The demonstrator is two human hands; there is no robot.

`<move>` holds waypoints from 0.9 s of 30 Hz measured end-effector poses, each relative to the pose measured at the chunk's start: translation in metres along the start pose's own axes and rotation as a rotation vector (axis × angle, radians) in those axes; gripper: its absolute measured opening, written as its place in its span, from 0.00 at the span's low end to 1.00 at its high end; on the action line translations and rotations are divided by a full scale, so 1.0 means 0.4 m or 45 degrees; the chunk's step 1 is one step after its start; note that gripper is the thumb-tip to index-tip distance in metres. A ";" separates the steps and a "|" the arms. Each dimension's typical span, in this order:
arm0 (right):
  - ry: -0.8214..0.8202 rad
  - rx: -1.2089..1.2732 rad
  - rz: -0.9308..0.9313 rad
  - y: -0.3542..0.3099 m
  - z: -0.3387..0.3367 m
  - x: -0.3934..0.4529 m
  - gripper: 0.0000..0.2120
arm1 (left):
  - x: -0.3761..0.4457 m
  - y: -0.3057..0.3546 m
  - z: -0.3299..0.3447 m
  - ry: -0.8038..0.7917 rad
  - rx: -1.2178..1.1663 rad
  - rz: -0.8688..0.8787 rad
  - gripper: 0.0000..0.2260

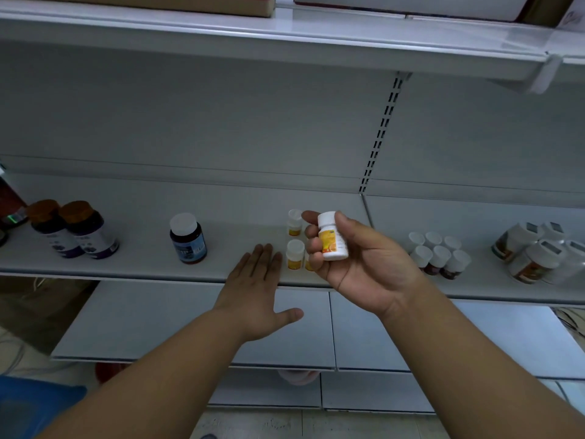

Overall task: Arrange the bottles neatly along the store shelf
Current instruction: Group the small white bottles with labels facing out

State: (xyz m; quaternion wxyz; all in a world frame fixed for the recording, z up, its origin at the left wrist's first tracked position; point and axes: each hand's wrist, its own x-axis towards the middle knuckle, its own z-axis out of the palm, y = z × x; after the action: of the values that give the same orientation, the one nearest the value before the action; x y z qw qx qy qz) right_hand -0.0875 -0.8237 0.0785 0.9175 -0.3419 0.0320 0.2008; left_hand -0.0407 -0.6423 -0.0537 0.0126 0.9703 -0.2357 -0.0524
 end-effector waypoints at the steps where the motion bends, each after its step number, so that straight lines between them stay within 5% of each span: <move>1: 0.002 0.011 0.011 -0.001 0.000 0.001 0.24 | 0.000 0.000 -0.001 -0.005 -0.001 -0.002 0.50; 8: 0.026 -0.164 0.031 0.005 -0.015 -0.009 0.12 | -0.003 0.000 -0.003 0.002 -0.026 0.000 0.50; 15: 0.005 -0.167 0.134 0.003 -0.027 -0.005 0.23 | -0.005 0.005 -0.010 -0.026 -0.001 -0.017 0.50; 21: -0.055 -0.177 0.044 0.003 -0.037 -0.014 0.11 | -0.001 0.002 -0.003 -0.030 0.016 -0.006 0.53; 27: -0.029 -0.162 0.110 0.000 -0.039 -0.016 0.20 | -0.003 0.004 -0.007 -0.039 0.002 -0.021 0.51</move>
State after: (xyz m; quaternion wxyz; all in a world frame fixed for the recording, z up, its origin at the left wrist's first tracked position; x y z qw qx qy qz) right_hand -0.0921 -0.8359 0.0680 0.8847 -0.3954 0.0236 0.2457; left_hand -0.0422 -0.6433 -0.0507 0.0078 0.9713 -0.2280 -0.0669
